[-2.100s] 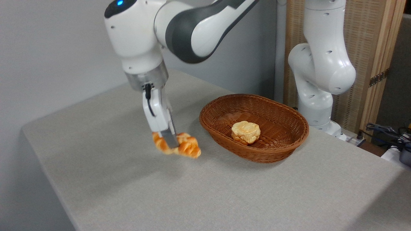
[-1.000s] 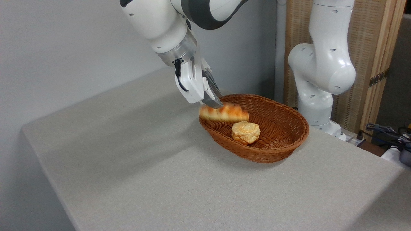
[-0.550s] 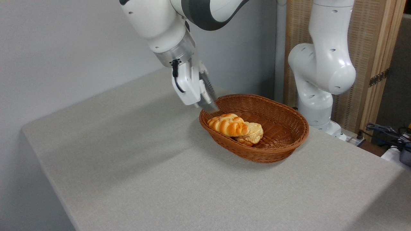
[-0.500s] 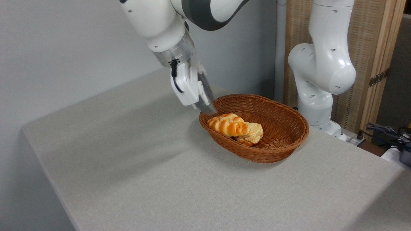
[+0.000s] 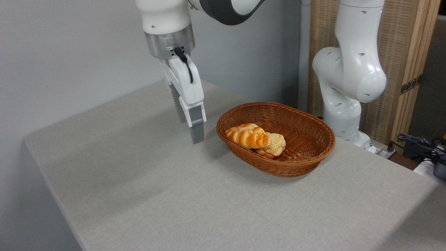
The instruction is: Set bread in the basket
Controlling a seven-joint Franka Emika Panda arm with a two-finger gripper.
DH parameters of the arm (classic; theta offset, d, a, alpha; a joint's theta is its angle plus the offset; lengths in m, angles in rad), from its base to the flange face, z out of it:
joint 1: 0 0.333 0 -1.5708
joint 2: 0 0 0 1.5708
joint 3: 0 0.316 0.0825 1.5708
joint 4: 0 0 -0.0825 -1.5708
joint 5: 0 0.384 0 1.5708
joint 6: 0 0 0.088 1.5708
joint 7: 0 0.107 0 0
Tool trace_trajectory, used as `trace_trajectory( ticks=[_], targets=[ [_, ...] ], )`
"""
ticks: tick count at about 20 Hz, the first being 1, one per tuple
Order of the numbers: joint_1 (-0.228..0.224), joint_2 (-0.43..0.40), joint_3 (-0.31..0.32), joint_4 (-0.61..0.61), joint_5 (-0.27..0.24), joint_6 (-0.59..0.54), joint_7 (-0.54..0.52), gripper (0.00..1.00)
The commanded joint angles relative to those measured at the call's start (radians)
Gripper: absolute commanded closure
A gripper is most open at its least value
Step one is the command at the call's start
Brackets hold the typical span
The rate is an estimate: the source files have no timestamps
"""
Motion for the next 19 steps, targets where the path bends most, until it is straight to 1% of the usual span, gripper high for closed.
trace_trajectory(
  ticks=[1,2,4,8,10,15,19],
  targets=[
    [-0.002,0.02,0.007,0.044,0.049,0.015,-0.251,0.0],
    [-0.005,0.021,0.005,0.047,0.074,0.019,-0.323,0.0],
    [-0.006,0.023,0.001,0.047,0.088,0.019,-0.371,0.0],
    [-0.006,0.021,-0.001,0.048,0.08,0.019,-0.376,0.0],
    [-0.008,0.02,-0.001,0.048,0.085,0.025,-0.37,0.0],
    [-0.008,0.023,0.004,0.048,0.08,0.117,-0.365,0.0],
    [-0.005,0.023,0.007,0.047,0.081,0.136,-0.362,0.0]
  ],
)
